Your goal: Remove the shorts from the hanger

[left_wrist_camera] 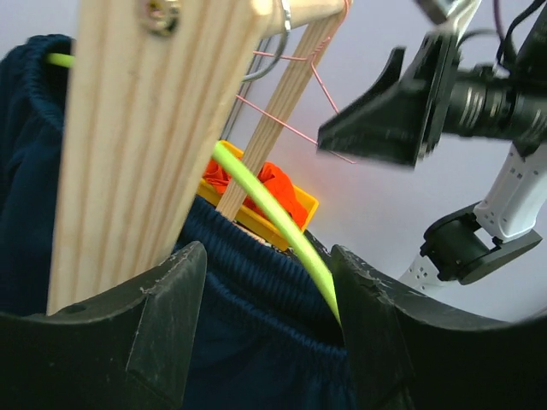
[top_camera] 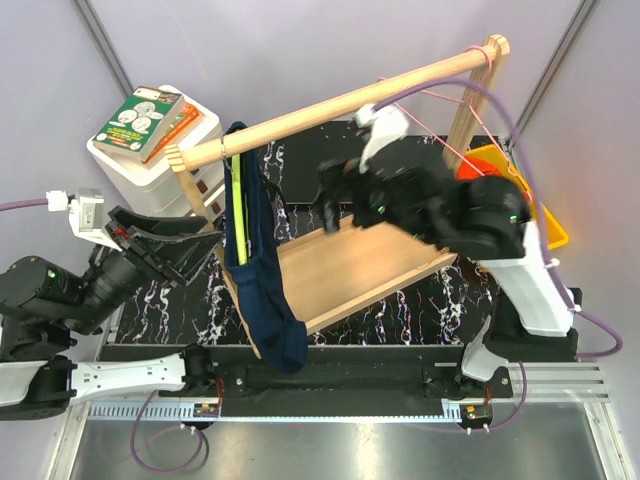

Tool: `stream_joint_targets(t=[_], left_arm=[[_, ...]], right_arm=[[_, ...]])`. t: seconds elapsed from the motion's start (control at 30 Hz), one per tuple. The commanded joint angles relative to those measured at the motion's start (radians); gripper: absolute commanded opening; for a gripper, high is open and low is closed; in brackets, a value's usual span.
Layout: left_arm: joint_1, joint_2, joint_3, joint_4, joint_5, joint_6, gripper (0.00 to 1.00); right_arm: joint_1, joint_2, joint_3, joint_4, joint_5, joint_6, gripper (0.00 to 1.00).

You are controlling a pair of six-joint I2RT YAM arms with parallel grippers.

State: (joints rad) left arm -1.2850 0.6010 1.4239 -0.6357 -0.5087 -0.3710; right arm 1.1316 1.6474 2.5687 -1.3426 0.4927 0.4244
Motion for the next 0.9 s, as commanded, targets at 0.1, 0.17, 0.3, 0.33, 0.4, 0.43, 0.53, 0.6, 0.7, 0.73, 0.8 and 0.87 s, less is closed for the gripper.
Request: stream_joint_targets(t=[0.1,0.17,0.3,0.33,0.4,0.43,0.53,0.6,0.7,0.73,0.8,0.87], left_arm=[[0.0,-0.061,-0.006,-0.038,-0.06,-0.026,0.61],[0.0,-0.069,-0.006,-0.048,-0.063,-0.029,0.61],[0.0,-0.075,-0.014,-0.065,-0.074,-0.034,0.61],[0.0,-0.079,-0.016,-0.067,-0.08,-0.036,0.61],[0.0,-0.081,-0.02,-0.068,-0.085,-0.034,0.61],[0.0,-0.081,-0.023,-0.07,-0.088,-0.036,0.61],[0.0,-0.075,-0.019,-0.068,-0.088,-0.039,0.61],[0.0,-0.07,-0.016,-0.068,-0.085,-0.042,0.6],[0.0,-0.058,-0.013,-0.067,-0.077,-0.049,0.6],[0.0,-0.055,-0.011,-0.067,-0.077,-0.052,0.6],[0.0,-0.047,-0.011,-0.067,-0.076,-0.055,0.6],[0.0,-0.041,-0.006,-0.067,-0.076,-0.055,0.6]], right_arm=[[0.224,0.0,-0.087,0.167,-0.048,0.039,1.0],[0.294,0.037,-0.048,0.186,-0.028,0.043,1.0],[0.391,0.045,-0.053,0.256,0.056,0.057,1.0],[0.41,0.042,-0.076,0.272,0.063,0.06,1.0],[0.45,0.051,-0.093,0.308,0.047,0.066,1.0],[0.464,0.063,-0.087,0.307,0.055,0.07,1.0],[0.494,0.127,-0.03,0.257,0.125,0.073,1.0],[0.497,0.173,0.001,0.202,0.205,0.074,1.0],[0.497,0.204,0.008,0.171,0.329,0.074,1.0],[0.496,0.209,0.005,0.169,0.357,0.073,1.0],[0.497,0.213,-0.004,0.172,0.426,0.076,1.0],[0.497,0.212,-0.016,0.184,0.487,0.076,0.93]])
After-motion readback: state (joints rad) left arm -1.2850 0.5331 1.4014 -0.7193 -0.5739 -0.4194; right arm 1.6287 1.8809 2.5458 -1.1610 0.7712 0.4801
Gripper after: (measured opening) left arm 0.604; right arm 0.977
